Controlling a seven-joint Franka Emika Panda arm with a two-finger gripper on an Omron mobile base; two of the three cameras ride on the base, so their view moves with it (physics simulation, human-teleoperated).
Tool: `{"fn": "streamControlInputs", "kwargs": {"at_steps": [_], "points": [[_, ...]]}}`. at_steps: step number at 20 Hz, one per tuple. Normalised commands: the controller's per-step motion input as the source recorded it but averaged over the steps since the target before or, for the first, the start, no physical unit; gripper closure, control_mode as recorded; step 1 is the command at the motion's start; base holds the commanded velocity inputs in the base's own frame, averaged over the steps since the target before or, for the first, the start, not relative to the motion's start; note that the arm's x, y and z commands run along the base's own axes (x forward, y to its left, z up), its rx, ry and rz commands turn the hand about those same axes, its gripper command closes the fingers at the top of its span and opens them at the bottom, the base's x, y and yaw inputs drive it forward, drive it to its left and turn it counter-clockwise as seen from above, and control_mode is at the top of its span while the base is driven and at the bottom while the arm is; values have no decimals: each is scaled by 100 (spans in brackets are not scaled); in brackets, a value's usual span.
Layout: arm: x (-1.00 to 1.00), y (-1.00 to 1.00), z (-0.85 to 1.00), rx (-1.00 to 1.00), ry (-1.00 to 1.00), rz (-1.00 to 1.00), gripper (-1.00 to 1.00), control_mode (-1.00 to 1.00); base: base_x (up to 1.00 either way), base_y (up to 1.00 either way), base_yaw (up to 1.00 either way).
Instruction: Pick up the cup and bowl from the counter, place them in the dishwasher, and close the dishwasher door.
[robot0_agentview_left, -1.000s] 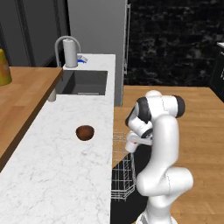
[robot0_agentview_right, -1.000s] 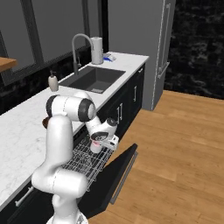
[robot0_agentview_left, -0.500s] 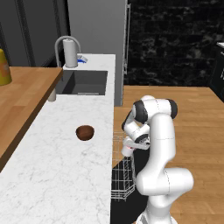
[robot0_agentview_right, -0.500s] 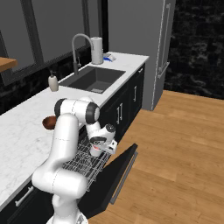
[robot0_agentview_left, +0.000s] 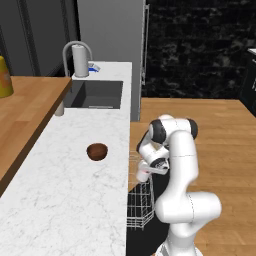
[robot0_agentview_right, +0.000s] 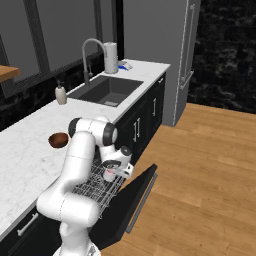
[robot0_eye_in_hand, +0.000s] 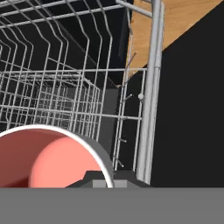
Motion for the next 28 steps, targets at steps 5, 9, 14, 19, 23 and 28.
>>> {"fn": "streamControlInputs", "kwargs": {"at_steps": [5,9,14,19,23,28], "points": [[22,3,-46,0,0,0,100,-100,0,0,0],[7,-1,-51,0,0,0,100,-100,0,0,0],[-42,-53,-82,-4,1,7,-100,-100,0,0,0],[-97,-92,-48,0,-1,15,-100,-100,0,0,0],[-82,-82,-27,0,0,9,-100,-100,0,0,0],[-44,-11,33,7,-4,0,-100,-100,0,0,0]]}}
